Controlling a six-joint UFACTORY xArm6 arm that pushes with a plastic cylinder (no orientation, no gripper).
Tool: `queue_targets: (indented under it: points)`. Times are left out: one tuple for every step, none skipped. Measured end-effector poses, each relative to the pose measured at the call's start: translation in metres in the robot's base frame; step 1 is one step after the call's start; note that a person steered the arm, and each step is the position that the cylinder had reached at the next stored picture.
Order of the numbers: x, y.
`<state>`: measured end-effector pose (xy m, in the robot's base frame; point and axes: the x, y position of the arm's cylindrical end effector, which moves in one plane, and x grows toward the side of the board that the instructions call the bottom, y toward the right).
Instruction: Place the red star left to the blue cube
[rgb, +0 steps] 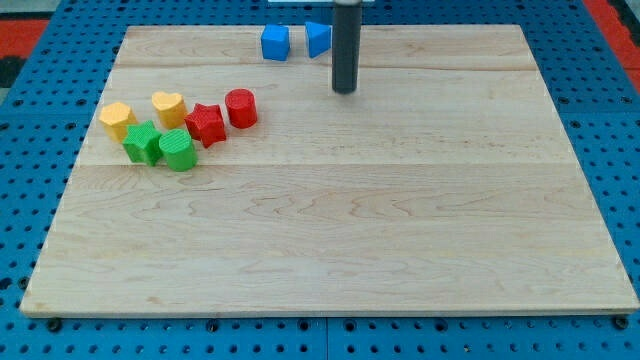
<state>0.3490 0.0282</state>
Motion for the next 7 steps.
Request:
queue_targets:
  points:
    - [0.077, -0.030]
    - [0.102, -0.111]
    - [0.072, -0.171]
    - [0.030, -0.172]
    - [-0.013, -0.171]
    - [-0.027, -0.163]
    - [-0.017, -0.177]
